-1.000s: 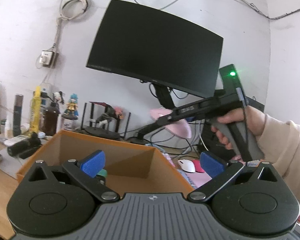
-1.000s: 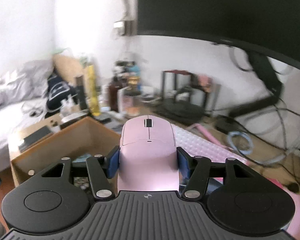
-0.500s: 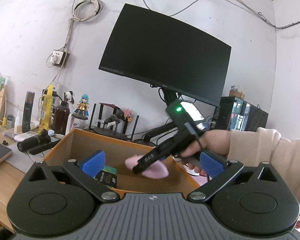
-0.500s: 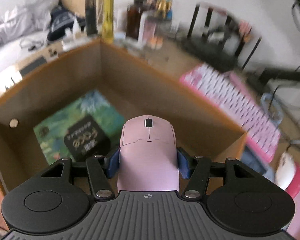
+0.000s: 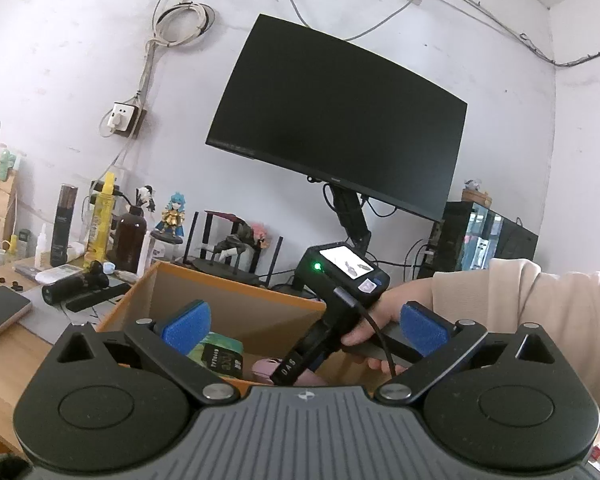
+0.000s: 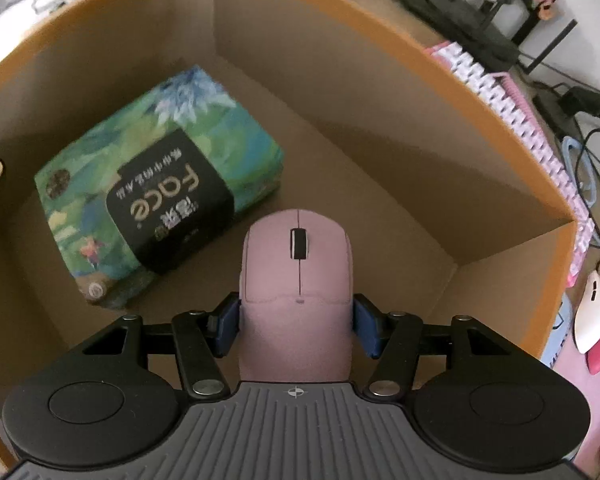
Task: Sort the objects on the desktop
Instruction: 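Lower the mouse into the box beside the tissue pack and open the right gripper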
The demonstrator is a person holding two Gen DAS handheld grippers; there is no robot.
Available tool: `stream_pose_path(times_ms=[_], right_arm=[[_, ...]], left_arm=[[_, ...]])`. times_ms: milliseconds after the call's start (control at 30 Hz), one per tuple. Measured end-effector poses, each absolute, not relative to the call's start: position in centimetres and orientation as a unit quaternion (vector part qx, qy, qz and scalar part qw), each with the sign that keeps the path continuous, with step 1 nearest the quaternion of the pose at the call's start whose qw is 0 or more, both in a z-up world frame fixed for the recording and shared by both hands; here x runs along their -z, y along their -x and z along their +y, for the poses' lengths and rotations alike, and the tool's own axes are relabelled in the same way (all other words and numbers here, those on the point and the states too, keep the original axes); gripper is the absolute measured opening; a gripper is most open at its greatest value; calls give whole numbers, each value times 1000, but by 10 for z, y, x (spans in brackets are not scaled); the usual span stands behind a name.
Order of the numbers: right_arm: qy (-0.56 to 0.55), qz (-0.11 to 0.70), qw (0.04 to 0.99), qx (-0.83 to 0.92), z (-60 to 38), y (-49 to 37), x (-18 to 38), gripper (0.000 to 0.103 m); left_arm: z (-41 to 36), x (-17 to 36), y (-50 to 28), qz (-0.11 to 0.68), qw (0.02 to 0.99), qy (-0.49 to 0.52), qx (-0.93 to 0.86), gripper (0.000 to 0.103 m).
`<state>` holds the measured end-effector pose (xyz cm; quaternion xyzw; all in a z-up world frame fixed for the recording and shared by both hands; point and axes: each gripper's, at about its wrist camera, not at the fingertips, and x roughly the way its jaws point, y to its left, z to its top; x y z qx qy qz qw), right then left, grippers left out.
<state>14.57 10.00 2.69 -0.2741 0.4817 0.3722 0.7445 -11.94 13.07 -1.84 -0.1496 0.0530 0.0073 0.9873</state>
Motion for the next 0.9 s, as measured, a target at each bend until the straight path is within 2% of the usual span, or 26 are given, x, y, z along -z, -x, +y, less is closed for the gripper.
stream_pose_path(times_ms=[167,200,267,300,400,900], right_arm=[[289,498,732,-365,98,-140,-27,64],[292,501,729,-364,98,-139,-27,66],[298,507,724,-361,97,-136,-26,81],[295,508,724,-361,104,-136,-21,83],[267,493,743,-366,130,-137,5,83],[140,350,837,-397,10,-94,-85,88]], left_arm=[[132,18,122,55,987,147,-14,103],[132,18,123,56,988,146,-15,103],[133,18,125,56,988,145,-19,103],[133,17,125,55,988,143,-21,103],[135,16,128,55,988,140,-31,103],[153,5,104,79,985,131,-84,103]])
